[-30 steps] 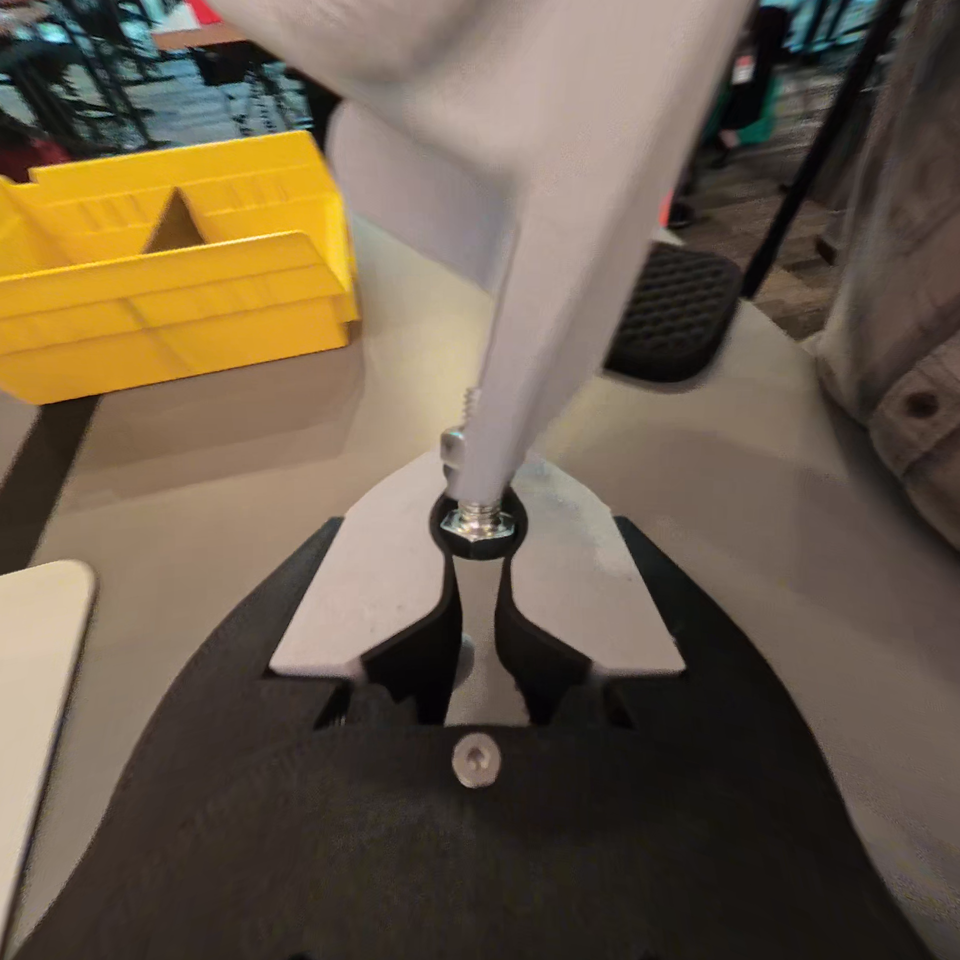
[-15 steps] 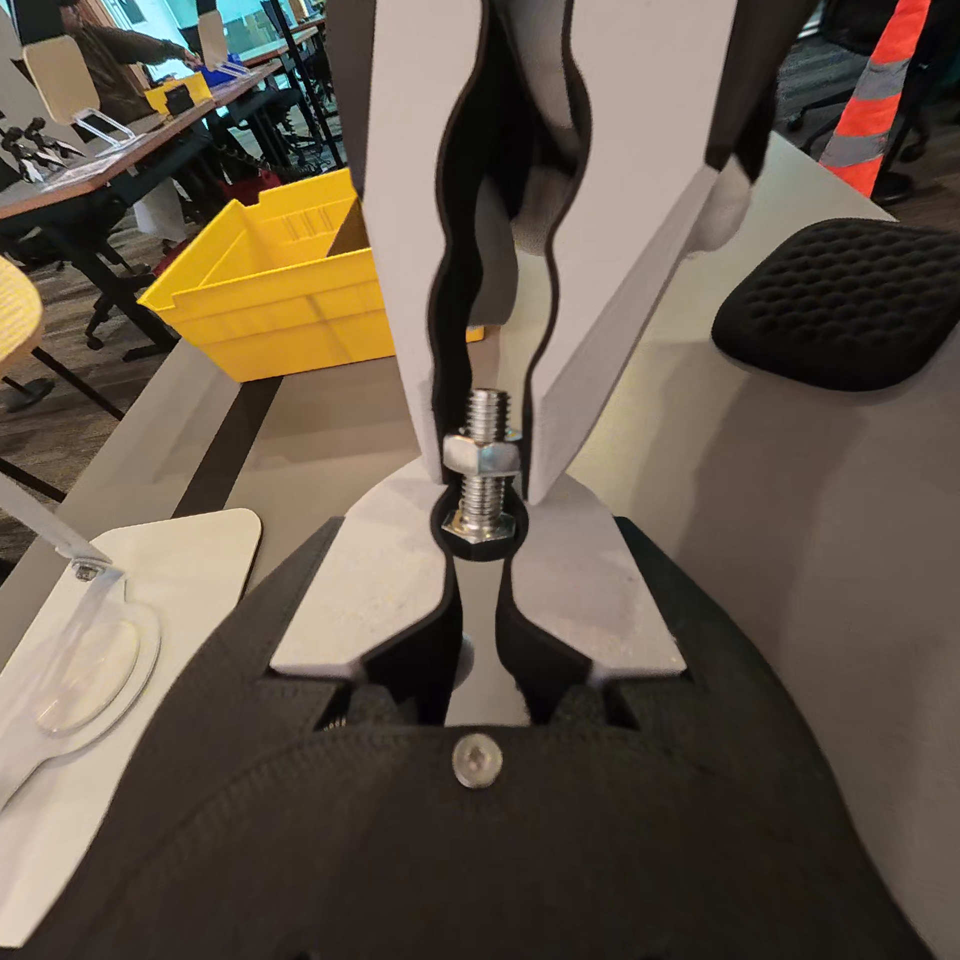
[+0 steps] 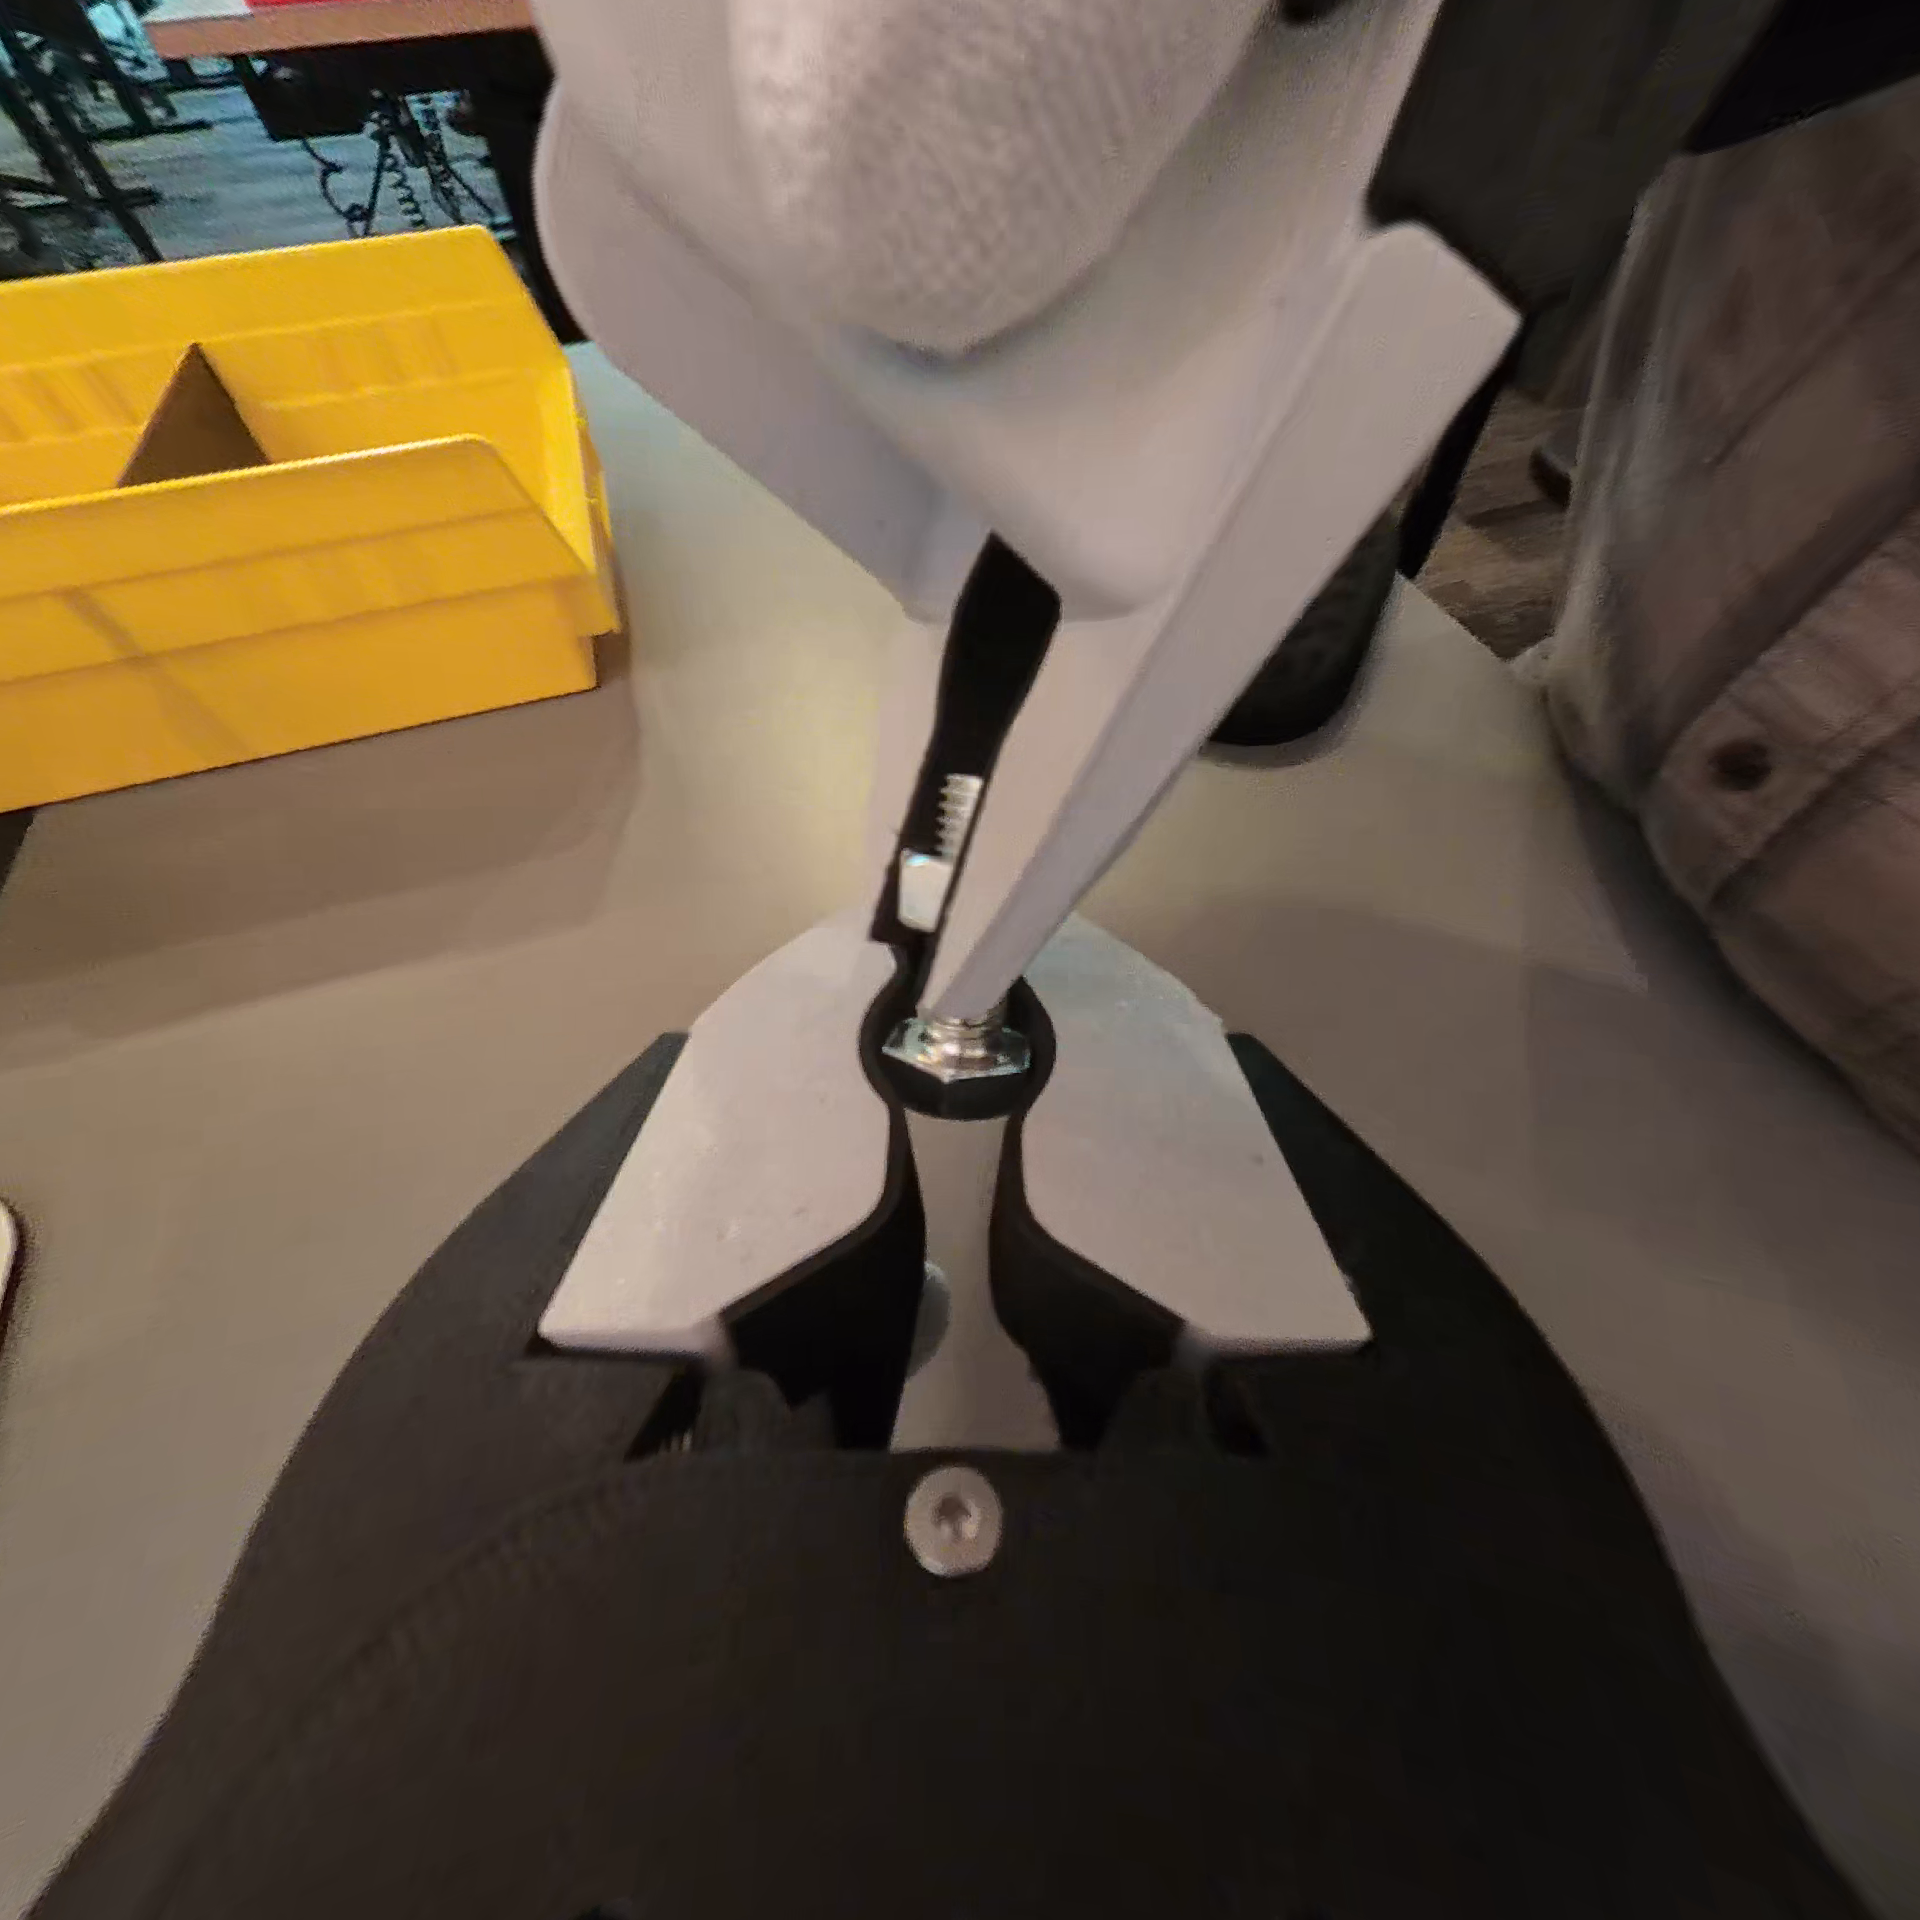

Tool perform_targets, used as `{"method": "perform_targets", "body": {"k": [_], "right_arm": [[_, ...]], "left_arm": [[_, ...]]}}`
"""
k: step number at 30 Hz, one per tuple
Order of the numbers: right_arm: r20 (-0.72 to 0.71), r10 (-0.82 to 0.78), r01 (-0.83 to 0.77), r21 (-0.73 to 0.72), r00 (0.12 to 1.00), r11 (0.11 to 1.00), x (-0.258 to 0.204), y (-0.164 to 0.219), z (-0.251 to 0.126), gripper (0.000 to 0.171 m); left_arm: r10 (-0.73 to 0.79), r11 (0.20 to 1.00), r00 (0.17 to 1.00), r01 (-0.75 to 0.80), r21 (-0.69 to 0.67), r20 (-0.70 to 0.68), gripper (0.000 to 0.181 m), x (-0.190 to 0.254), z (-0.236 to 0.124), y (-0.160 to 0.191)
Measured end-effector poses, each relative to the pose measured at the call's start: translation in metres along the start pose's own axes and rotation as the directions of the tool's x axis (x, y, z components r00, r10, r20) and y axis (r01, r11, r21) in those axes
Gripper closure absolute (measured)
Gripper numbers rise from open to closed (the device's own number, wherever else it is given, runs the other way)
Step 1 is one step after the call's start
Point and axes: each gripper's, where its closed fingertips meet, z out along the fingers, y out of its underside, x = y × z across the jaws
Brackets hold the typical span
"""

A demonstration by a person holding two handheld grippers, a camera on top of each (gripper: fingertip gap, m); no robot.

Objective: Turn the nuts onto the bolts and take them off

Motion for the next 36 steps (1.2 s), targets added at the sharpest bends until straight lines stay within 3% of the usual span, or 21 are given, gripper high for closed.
{"method": "perform_targets", "body": {"k": [1,3,4,5,7,9,11,12,14,16,18,20,24,25,27,29,30,31,33,35,36], "right_arm": [[0.001,-0.019,0.019,-0.004,1.0,1.0,-0.001,0.002,0.001,0.155],[-0.033,0.136,-0.136,0.015,0.99,0.991,0.005,0.01,0.0,0.148],[-0.054,0.291,-0.29,0.023,0.955,0.957,0.01,0.019,-0.001,0.13],[-0.03,0.463,-0.463,0.021,0.886,0.886,0.008,0.027,-0.001,0.126],[-0.008,0.806,-0.805,0.043,0.591,0.591,0.008,0.043,-0.004,0.118],[0.078,0.985,-0.982,0.124,0.155,0.145,0.01,0.049,-0.009,0.118],[0.225,0.946,-0.954,0.133,-0.235,-0.269,0.005,0.05,-0.008,0.123],[0.289,0.886,-0.906,0.113,-0.363,-0.408,0.0,0.048,-0.006,0.124],[0.369,0.784,-0.826,0.073,-0.498,-0.559,-0.008,0.041,0.001,0.124],[0.395,0.758,-0.807,0.064,-0.52,-0.587,-0.011,0.032,0.006,0.133],[0.372,0.793,-0.828,0.102,-0.482,-0.551,-0.009,0.03,0.008,0.155],[0.337,0.845,-0.872,0.116,-0.416,-0.476,-0.008,0.028,0.008,0.156],[0.3,0.944,-0.971,0.147,-0.137,-0.187,-0.005,0.023,0.005,0.156],[0.283,0.959,-0.987,0.153,-0.003,-0.048,-0.006,0.021,0.004,0.156],[0.226,0.9,-0.924,0.173,0.374,0.341,-0.008,0.013,0.001,0.156],[0.076,0.567,-0.572,0.139,0.82,0.809,-0.012,0.006,-0.001,0.155],[0.008,0.306,-0.305,0.083,0.952,0.949,-0.012,0.004,-0.001,0.155],[-0.011,0.127,-0.127,0.018,0.992,0.992,-0.012,0.003,0.0,0.155],[-0.01,0.03,-0.03,-0.012,1.0,0.999,-0.011,-0.001,0.003,0.154],[-0.035,0.109,-0.109,-0.014,0.993,0.994,-0.007,0.009,0.004,0.153],[-0.059,0.262,-0.262,-0.005,0.963,0.965,-0.001,0.017,0.003,0.133]], "left_arm": [[-0.005,1.0,1.0,0.005,-0.001,0.019,0.17,-0.003,0.0,0.0],[-0.009,1.0,0.997,0.007,0.029,0.072,0.171,-0.013,-0.005,-0.006],[-0.005,0.999,0.993,0.001,0.034,0.118,0.171,-0.02,-0.008,-0.007],[0.004,1.0,0.986,-0.009,0.03,0.168,0.171,-0.029,-0.011,-0.006],[0.017,0.999,0.966,-0.027,0.036,0.257,0.171,-0.042,-0.016,-0.008],[0.021,0.998,0.948,-0.041,0.054,0.317,0.171,-0.051,-0.019,-0.011],[0.033,0.997,0.931,-0.055,0.052,0.364,0.171,-0.058,-0.02,-0.013],[0.039,0.997,0.928,-0.06,0.047,0.372,0.171,-0.058,-0.019,-0.013],[0.048,0.997,0.924,-0.066,0.034,0.38,0.17,-0.059,-0.016,-0.012],[0.055,0.998,0.922,-0.066,0.017,0.382,0.171,-0.059,-0.013,-0.009],[0.051,0.998,0.922,-0.06,0.009,0.385,0.171,-0.061,-0.012,-0.007],[0.045,0.998,0.93,-0.055,0.018,0.365,0.171,-0.058,-0.012,-0.007],[0.038,0.998,0.954,-0.05,0.032,0.298,0.171,-0.047,-0.01,-0.009],[0.035,0.999,0.961,-0.044,0.026,0.274,0.171,-0.043,-0.009,-0.008],[0.035,0.999,0.98,-0.039,0.016,0.197,0.171,-0.031,-0.003,-0.006],[0.019,1.0,0.993,-0.019,0.0,0.119,0.171,-0.018,0.004,-0.004],[0.017,1.0,0.995,-0.017,-0.007,0.102,0.17,-0.016,0.006,-0.001],[0.011,1.0,0.996,-0.01,-0.01,0.085,0.171,-0.014,0.006,0.002],[0.016,1.0,0.997,-0.015,-0.019,0.07,0.171,-0.011,0.006,0.005],[-0.001,1.0,0.993,-0.002,0.019,0.117,0.171,-0.02,0.0,-0.001],[-0.002,0.999,0.989,-0.004,0.036,0.149,0.171,-0.026,-0.004,-0.003]]}}
